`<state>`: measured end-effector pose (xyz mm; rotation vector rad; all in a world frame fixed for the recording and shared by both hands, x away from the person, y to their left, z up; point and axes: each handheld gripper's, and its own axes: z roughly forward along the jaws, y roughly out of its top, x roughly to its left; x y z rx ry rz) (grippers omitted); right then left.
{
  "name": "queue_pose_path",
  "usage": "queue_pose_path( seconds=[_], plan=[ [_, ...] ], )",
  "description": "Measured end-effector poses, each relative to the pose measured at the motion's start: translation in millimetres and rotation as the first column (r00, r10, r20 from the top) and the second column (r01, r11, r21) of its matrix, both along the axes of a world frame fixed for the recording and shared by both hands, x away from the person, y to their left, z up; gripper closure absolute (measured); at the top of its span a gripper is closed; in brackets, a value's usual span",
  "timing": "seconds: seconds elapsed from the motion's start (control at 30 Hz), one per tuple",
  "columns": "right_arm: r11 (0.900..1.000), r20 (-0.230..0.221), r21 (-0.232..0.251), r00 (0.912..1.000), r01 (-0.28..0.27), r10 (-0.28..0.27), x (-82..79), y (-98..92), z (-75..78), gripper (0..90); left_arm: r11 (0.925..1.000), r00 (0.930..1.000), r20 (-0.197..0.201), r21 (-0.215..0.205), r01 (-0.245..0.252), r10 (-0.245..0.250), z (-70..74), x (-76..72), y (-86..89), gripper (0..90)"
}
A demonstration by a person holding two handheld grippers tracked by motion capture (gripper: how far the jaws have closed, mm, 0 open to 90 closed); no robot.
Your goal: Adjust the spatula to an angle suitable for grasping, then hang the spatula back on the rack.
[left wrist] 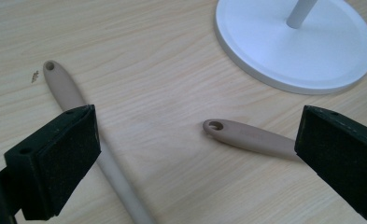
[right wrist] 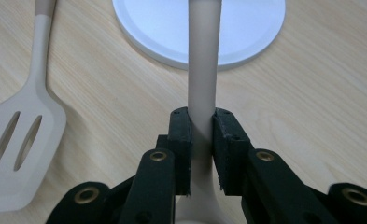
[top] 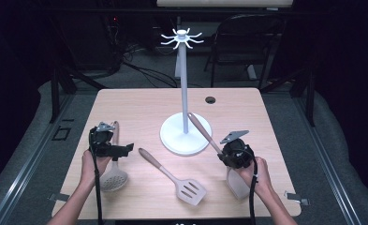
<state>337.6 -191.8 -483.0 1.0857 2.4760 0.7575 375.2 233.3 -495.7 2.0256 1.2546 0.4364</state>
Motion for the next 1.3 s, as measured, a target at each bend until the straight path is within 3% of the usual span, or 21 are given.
queue_pose_path(
  seconds=[0.43, 0.57, 0.83, 1.03, 1.07, 1.17, 1.2, 1.3],
  plan=[
    [0.999, 0.053, 0.003, 0.9977, -0.041, 0.041, 6.4, 12.5, 7.7, 78.6, 0.9978, 0.9993, 0.009, -0.055, 0.037, -0.036, 8.2, 1.1, -15.7, 0.1],
    [0.999, 0.062, 0.002, 0.9968, -0.05, 0.05, 7.5, 14.6, 9.3, 78.6, 0.996, 0.9986, 0.008, -0.073, 0.052, -0.052, 11.9, 2.4, -24.5, 0.1],
    [0.999, 0.089, 0.017, 0.9949, -0.05, 0.048, 7.3, 14.0, 13.6, 78.6, 0.9893, 0.9936, 0.044, -0.098, 0.108, -0.104, 21.0, 1.1, -49.9, 0.2],
    [0.998, 0.112, 0.032, 0.9922, -0.057, 0.053, 7.3, 17.0, 19.7, 78.6, 0.9788, 0.9883, 0.058, -0.142, 0.148, -0.141, 24.8, 4.2, -72.3, 0.2],
    [0.998, 0.115, 0.033, 0.9919, -0.058, 0.054, 7.3, 17.9, 20.3, 78.6, 0.9739, 0.987, 0.062, -0.164, 0.157, -0.149, 26.6, 5.5, -79.7, 0.2],
    [0.997, 0.117, 0.041, 0.9916, -0.061, 0.055, 7.5, 19.5, 20.6, 78.6, 0.9685, 0.9857, 0.061, -0.186, 0.166, -0.157, 28.1, 6.8, -87.1, 0.2],
    [0.997, 0.119, 0.042, 0.9911, -0.064, 0.058, 7.9, 21.3, 20.7, 78.6, 0.9616, 0.9824, 0.06, -0.202, 0.186, -0.177, 29.6, 7.7, -94.9, 0.2],
    [0.997, 0.122, 0.044, 0.9905, -0.069, 0.063, 7.9, 23.2, 20.9, 78.6, 0.957, 0.9789, 0.073, -0.208, 0.202, -0.191, 31.1, 8.0, -103.4, 0.4]
  ],
)
